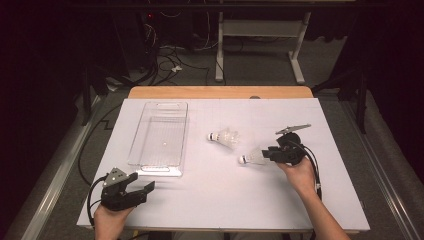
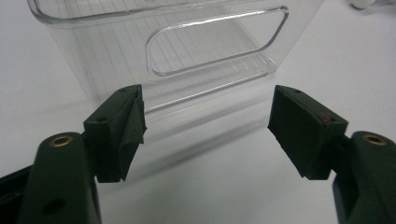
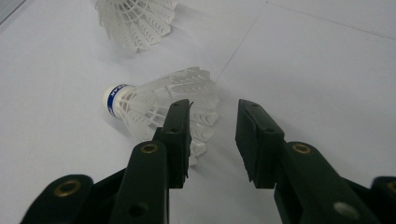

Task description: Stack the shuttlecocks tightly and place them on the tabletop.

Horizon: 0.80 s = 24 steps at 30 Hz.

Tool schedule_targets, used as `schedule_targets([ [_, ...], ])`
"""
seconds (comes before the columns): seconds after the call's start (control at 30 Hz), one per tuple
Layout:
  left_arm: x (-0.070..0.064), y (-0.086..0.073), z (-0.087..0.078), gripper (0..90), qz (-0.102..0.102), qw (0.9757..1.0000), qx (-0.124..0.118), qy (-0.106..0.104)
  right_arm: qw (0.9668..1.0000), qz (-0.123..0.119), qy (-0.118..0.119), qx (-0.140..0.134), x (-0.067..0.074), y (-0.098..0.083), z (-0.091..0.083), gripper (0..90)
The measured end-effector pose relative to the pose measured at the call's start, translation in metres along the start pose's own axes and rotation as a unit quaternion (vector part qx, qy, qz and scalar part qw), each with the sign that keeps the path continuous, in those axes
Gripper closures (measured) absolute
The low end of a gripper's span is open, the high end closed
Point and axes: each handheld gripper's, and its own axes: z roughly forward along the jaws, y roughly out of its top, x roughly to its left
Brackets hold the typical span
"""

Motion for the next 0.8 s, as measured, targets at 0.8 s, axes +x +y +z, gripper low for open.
schedule_targets([
  [0.8,-0.001,0.000,-0.001,28.2,0.002,1.0000,0.000,0.003,0.9992,-0.029,0.024,-0.016,0.014,-0.018,-0.028,68.3],
])
